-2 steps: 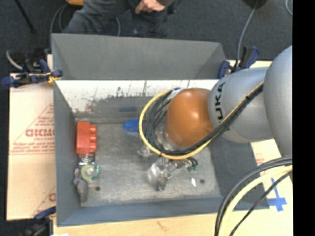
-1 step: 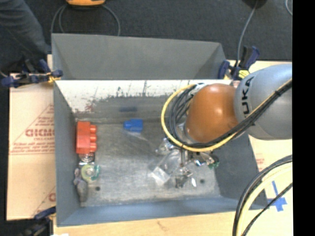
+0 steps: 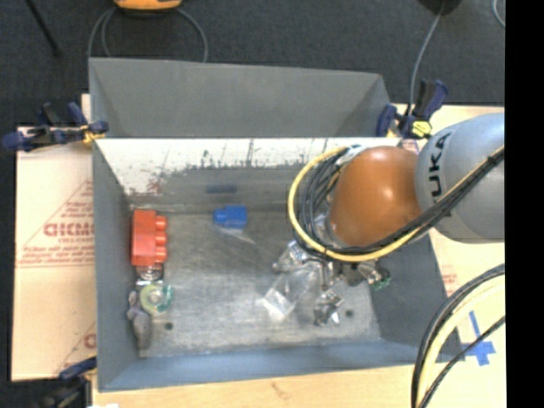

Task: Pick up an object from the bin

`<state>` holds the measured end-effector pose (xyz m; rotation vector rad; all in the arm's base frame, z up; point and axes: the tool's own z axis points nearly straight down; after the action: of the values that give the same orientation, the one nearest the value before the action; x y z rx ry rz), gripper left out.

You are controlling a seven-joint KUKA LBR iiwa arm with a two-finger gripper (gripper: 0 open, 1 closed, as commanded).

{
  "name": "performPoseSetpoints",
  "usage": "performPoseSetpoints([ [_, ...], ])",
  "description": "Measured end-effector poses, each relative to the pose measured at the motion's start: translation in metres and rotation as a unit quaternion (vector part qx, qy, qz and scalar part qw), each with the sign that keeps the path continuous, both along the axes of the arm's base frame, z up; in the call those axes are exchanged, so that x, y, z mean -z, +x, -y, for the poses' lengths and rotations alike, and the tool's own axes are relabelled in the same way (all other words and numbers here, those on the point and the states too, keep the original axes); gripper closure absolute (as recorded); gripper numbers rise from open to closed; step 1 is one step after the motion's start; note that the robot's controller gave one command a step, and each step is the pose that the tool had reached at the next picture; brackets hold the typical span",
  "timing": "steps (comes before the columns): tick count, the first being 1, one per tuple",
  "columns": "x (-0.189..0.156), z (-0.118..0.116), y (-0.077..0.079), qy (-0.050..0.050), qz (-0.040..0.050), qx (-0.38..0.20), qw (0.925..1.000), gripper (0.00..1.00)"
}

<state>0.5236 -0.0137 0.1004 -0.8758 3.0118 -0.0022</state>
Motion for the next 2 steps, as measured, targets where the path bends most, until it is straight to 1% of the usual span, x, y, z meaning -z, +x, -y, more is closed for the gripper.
performPoseSetpoints([
  [1, 0.0262, -0.0046, 0.0155, 0.001, 0.0044, -0.065, 0.9979, 0.00],
  [2, 0.0241, -0.0046, 0.0175, 0.001, 0.0018, -0.062, 0.9981, 0.00],
])
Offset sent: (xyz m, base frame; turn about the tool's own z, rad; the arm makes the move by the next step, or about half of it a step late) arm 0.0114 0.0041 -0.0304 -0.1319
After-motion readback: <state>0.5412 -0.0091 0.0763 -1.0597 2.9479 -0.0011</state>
